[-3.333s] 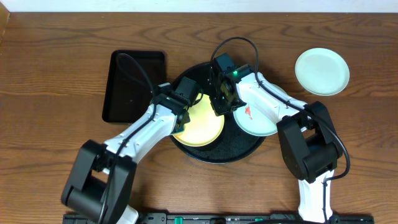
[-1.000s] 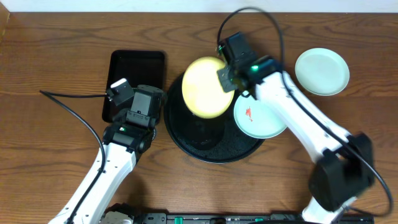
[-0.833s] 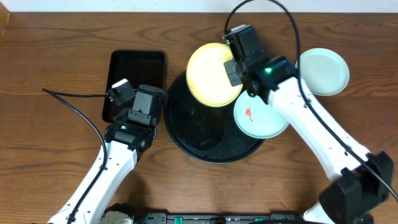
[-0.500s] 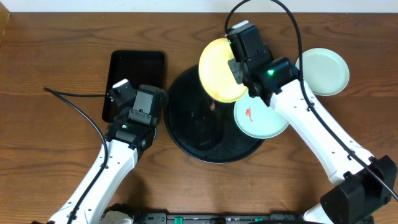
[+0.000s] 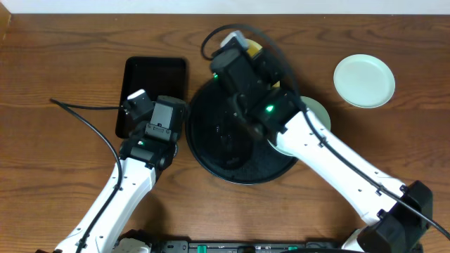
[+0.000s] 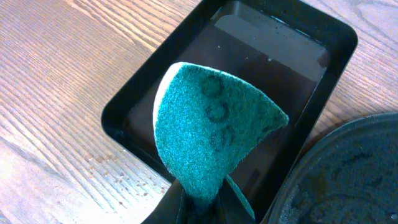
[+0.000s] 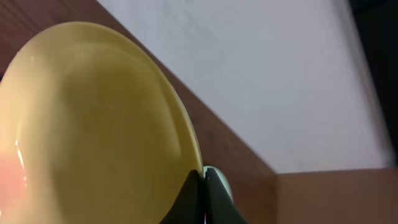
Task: Clean dirty plates on tray and stack at the side
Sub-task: 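Lift the yellow plate with the right gripper and carry it right, then lower the yellow plate onto the pale green plate at right, release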
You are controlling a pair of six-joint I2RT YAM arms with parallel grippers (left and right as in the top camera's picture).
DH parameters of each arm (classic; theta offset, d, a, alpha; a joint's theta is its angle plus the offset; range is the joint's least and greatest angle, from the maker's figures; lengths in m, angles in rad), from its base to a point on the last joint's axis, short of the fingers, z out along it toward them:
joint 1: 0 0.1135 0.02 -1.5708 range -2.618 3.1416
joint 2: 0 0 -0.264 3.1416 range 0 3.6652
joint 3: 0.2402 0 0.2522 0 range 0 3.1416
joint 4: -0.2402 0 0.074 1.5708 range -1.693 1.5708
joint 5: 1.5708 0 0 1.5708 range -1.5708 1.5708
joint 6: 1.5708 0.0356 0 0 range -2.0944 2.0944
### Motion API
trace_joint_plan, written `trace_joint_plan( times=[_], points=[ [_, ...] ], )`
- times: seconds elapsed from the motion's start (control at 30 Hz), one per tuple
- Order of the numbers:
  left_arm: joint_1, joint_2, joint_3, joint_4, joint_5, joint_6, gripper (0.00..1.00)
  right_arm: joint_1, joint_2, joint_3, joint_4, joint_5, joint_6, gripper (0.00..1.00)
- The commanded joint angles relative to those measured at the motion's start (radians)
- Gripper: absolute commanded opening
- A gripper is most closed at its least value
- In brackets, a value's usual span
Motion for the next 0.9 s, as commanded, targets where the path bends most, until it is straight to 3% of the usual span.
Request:
trace_joint_plan(
  times=[0.0,0.23,0.4,0.6,0.77,0.87],
  points=[
    [0.004,0.006,-0.005,-0.006,-0.01,-0.013,0.08,0.034,-0.02,0.011,0.026,0.146,-0.076,0.01],
    [0.004,0.006,-0.005,-0.009,-0.01,-0.013,0.08,0.028,-0.02,0.011,0.051,0.175,-0.056,0.01],
    [0.004,0.006,-0.005,-0.008,-0.01,-0.013,0.08,-0.027,-0.02,0.011,0.041,0.111,0.114,0.01],
    [0.004,0.006,-0.005,-0.009,-0.009,-0.013,0.08,-0.225,-0.02,0.011,-0.063,-0.299,0.405,0.01],
    [0.004,0.006,-0.005,-0.009,-0.009,-0.013,0.08,-0.512,-0.014,0.011,-0.111,-0.842,0.579,0.01],
    [0.004,0.006,-0.005,-0.008,-0.009,-0.013,0.08,-0.678,-0.002,0.011,-0.116,-1.019,0.656,0.01]
  ],
)
